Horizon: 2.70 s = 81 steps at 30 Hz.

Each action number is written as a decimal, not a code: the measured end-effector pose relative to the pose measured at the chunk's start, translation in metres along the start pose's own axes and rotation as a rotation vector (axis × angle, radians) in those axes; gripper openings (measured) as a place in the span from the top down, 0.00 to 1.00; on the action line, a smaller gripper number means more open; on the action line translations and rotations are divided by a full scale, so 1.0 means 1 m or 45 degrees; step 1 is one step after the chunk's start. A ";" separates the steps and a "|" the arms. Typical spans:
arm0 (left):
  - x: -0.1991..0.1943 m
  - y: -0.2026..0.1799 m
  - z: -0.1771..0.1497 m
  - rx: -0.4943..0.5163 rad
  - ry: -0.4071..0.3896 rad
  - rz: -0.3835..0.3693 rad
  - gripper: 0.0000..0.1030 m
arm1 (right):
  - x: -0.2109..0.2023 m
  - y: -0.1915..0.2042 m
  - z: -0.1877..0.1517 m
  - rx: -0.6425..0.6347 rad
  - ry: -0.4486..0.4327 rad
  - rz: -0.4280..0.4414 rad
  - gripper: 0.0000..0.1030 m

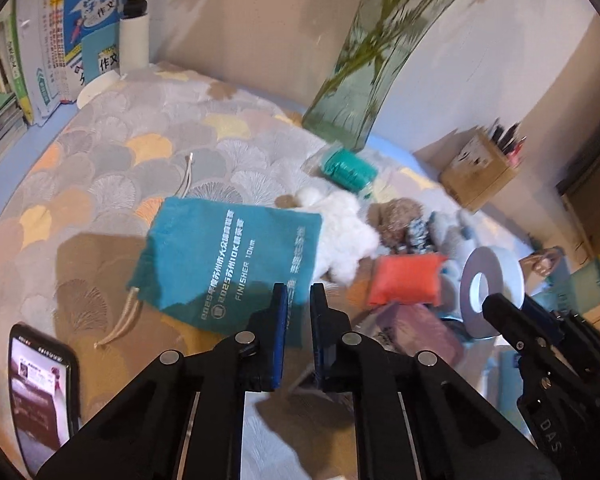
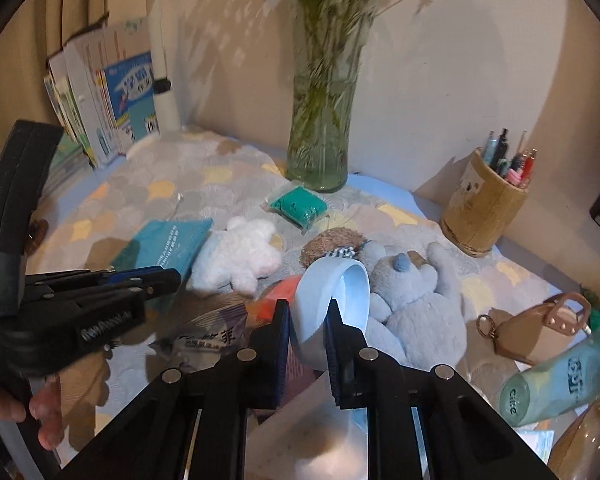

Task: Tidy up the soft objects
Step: 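Reach the right tool to the white tape roll and grasp it, then grasp the 'Do' snack bag with the left tool while the right holds the tape, then carry the snack bag onto the glass plate with the left tool while the right carries the tape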

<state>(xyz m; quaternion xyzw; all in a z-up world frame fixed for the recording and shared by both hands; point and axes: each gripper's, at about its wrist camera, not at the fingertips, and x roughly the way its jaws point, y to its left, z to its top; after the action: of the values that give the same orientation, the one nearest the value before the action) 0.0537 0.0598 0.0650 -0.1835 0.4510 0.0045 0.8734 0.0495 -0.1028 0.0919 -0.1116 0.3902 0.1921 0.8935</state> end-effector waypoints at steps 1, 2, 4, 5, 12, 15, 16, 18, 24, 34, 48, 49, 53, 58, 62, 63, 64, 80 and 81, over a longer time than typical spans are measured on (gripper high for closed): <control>-0.004 -0.001 0.000 -0.003 -0.005 -0.013 0.92 | -0.004 -0.001 -0.001 0.007 -0.008 0.002 0.84; -0.010 -0.002 -0.002 -0.002 -0.011 -0.029 0.92 | -0.011 -0.004 -0.003 0.017 -0.022 0.004 0.84; -0.023 -0.006 -0.008 0.005 -0.023 -0.065 0.92 | -0.022 -0.007 -0.005 0.031 -0.040 0.010 0.84; -0.029 -0.008 -0.011 0.007 -0.027 -0.093 0.92 | -0.030 -0.010 -0.007 0.040 -0.053 0.014 0.85; -0.059 -0.021 -0.041 0.020 0.009 -0.274 0.92 | -0.063 -0.024 -0.025 0.102 -0.075 0.039 0.85; -0.062 -0.024 -0.058 0.025 0.048 -0.318 0.92 | -0.069 -0.029 -0.034 0.121 -0.064 0.048 0.85; -0.062 -0.025 -0.064 0.030 0.072 -0.328 0.92 | -0.070 -0.030 -0.037 0.125 -0.060 0.049 0.85; -0.060 -0.026 -0.069 0.032 0.096 -0.339 0.92 | -0.072 -0.033 -0.042 0.142 -0.054 0.061 0.85; -0.066 -0.033 -0.071 0.045 0.080 -0.336 0.92 | -0.078 -0.040 -0.052 0.192 -0.055 0.093 0.85; -0.061 -0.023 -0.070 0.014 0.063 -0.231 0.90 | -0.086 -0.050 -0.058 0.239 -0.059 0.090 0.85; -0.004 -0.018 -0.056 -0.132 0.141 -0.129 0.25 | -0.079 -0.043 -0.070 0.258 0.005 0.109 0.85; 0.003 -0.018 -0.055 -0.165 0.148 -0.112 0.25 | -0.079 -0.043 -0.071 0.257 0.008 0.108 0.85; 0.026 -0.030 -0.054 -0.170 0.173 -0.088 0.25 | -0.078 -0.046 -0.075 0.274 0.020 0.096 0.85; 0.038 -0.038 -0.058 -0.179 0.181 -0.185 0.53 | -0.077 -0.054 -0.080 0.305 0.035 0.071 0.85; 0.026 -0.043 -0.060 -0.114 0.146 -0.153 0.61 | -0.081 -0.057 -0.082 0.317 0.028 0.067 0.85; 0.023 -0.039 -0.060 -0.123 0.149 -0.150 0.62 | -0.081 -0.057 -0.083 0.320 0.026 0.068 0.85; 0.021 -0.035 -0.060 -0.140 0.155 -0.156 0.62 | -0.082 -0.057 -0.083 0.322 0.024 0.068 0.85; -0.056 0.004 -0.077 -0.137 0.019 -0.241 0.62 | -0.086 -0.052 -0.076 0.308 -0.025 0.145 0.85; -0.056 0.003 -0.077 -0.135 0.019 -0.247 0.62 | -0.086 -0.051 -0.076 0.309 -0.028 0.153 0.85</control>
<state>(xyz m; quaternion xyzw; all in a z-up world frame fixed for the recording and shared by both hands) -0.0410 0.0465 0.0678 -0.2722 0.4369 -0.0575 0.8554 -0.0320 -0.1978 0.1070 0.0229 0.4068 0.1981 0.8915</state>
